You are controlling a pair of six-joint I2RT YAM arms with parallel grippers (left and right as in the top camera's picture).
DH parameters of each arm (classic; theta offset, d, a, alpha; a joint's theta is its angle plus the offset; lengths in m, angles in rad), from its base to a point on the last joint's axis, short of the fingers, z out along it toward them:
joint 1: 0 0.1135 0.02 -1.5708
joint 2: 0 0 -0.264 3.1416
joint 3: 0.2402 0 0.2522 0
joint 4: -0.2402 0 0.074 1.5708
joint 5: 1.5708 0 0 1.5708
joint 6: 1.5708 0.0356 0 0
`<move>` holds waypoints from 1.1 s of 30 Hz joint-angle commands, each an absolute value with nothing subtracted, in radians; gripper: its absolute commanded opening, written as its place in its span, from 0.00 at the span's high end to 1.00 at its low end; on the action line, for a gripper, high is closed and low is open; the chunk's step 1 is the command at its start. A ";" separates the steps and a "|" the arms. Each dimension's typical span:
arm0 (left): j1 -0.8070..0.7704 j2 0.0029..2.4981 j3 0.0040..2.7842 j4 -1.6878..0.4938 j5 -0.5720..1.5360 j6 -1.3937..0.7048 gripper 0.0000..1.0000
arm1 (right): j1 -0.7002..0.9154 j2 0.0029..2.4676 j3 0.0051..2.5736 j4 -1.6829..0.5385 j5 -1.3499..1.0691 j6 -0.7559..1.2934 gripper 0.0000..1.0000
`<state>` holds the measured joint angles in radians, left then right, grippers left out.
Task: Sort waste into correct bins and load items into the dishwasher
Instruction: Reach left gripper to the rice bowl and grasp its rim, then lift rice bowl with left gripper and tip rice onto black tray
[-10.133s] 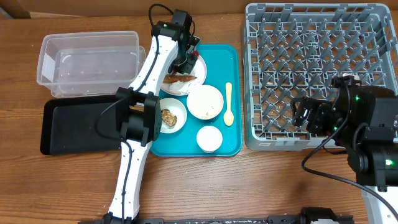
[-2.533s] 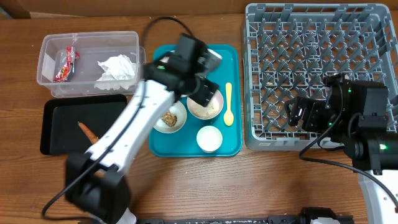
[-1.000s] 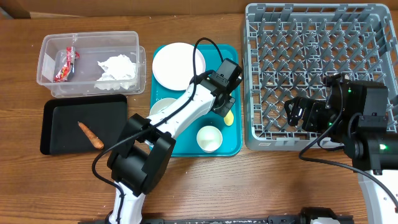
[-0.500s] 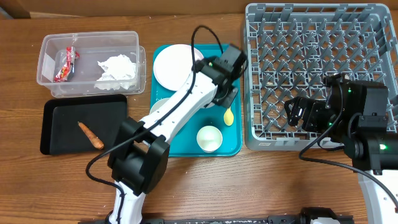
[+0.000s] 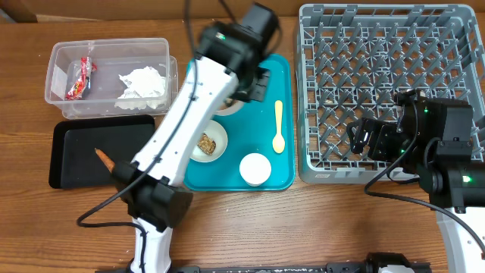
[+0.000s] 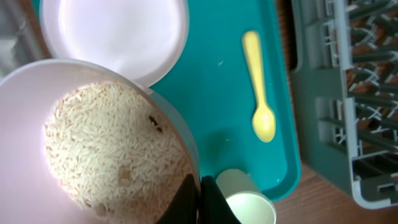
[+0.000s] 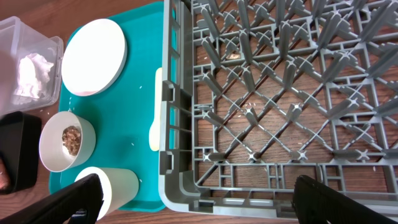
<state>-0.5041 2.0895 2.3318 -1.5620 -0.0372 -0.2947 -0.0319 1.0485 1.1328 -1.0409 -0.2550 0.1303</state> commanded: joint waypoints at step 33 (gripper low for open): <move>0.138 1.600 1.819 -1.584 0.146 -0.184 0.96 | -0.028 1.044 1.132 -1.049 -0.256 0.126 0.00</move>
<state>0.0658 1.6230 1.8763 -1.6131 0.0631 -0.2634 -0.0319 1.0485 1.1328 -1.0508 -0.2546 0.1303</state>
